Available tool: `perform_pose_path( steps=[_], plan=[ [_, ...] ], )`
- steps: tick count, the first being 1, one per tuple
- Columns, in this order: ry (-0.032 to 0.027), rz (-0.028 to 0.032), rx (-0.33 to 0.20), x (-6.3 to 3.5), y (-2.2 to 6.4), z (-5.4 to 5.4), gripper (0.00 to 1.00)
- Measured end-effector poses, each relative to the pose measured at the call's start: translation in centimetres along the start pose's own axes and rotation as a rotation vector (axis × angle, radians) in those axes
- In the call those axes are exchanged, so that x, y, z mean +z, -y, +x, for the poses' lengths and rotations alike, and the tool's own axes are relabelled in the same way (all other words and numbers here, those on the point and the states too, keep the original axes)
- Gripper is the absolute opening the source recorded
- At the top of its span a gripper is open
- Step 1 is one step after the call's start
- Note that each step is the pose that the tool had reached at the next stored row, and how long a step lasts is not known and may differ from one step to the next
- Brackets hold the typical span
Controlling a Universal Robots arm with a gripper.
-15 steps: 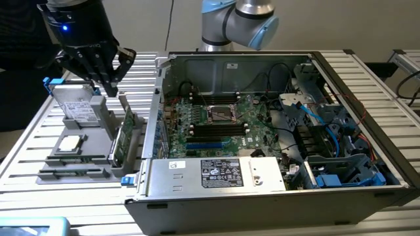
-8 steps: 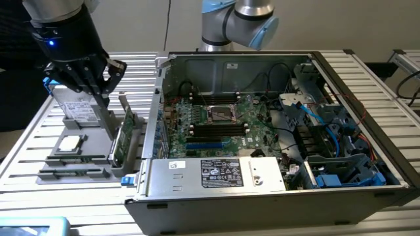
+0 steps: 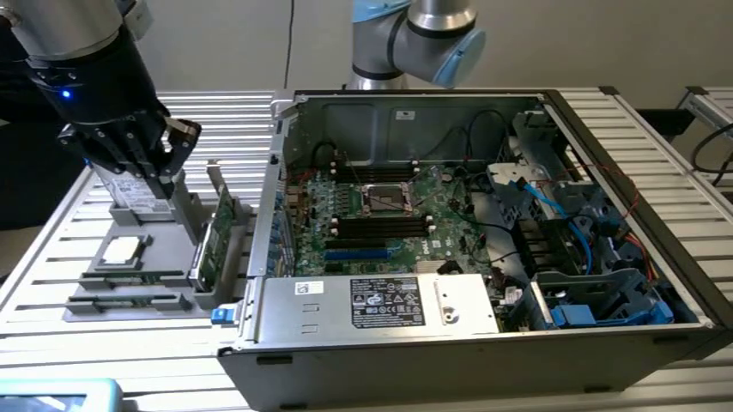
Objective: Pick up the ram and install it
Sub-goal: 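Reach for the ram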
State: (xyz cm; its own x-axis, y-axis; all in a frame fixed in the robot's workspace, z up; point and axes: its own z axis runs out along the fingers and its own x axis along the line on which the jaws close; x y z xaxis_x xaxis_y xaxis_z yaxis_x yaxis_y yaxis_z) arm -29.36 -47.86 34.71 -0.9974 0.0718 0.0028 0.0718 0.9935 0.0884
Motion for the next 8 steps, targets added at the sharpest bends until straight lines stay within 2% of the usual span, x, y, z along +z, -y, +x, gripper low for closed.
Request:
perform_pose_path(
  steps=[5, 7, 8],
  plan=[
    [-0.0147, 0.0011, 0.001, 0.63, 0.24, 1.3, 0.11],
    [-0.0165, 0.0022, 0.002, 0.83, 0.42, 1.8, 0.11],
    [-0.0165, 0.0047, 0.001, 0.91, 0.46, 1.9, 0.11]
  ],
)
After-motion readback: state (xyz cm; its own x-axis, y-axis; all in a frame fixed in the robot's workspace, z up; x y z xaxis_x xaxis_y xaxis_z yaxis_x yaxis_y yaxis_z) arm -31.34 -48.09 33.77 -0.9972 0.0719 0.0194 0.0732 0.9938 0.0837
